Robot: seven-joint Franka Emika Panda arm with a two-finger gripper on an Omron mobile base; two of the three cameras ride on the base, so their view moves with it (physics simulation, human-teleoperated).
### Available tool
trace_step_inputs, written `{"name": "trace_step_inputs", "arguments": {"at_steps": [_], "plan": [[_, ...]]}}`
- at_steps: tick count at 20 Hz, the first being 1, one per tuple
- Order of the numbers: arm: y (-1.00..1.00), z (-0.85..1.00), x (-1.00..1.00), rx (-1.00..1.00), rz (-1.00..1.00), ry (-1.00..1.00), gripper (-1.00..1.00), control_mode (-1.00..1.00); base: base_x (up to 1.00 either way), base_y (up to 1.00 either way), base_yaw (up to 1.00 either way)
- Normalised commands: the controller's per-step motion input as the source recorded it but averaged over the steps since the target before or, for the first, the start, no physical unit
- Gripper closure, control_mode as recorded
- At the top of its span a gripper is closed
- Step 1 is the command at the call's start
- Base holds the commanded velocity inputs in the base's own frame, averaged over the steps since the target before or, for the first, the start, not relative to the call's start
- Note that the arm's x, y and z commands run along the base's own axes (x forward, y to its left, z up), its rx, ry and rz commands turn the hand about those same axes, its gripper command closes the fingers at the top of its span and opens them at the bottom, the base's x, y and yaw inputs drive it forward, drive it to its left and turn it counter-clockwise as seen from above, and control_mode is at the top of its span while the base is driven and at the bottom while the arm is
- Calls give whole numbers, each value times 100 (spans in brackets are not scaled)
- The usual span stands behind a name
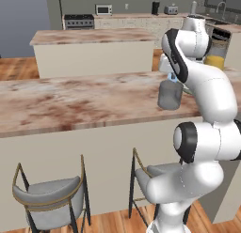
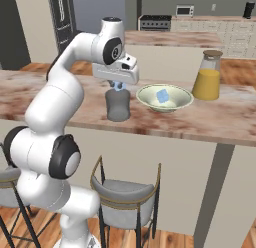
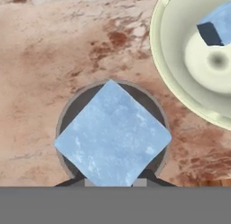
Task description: There are two ice cubes in the ice bowl. Place both ice cubes in the glass cup.
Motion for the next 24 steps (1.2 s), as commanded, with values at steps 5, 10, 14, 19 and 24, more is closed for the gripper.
{"name": "trace_step_inputs", "arguments": {"at_steps": [5,10,14,19,24], "plan": [[0,-4,10,0,-1,0,100,-100,0,0,0],[0,-20,0,0,0,0,100,-100,0,0,0],[0,-18,0,0,0,0,100,-100,0,0,0],[0,-9,0,0,0,0,100,-100,0,0,0],[0,0,5,0,0,0,100,-100,0,0,0]]}}
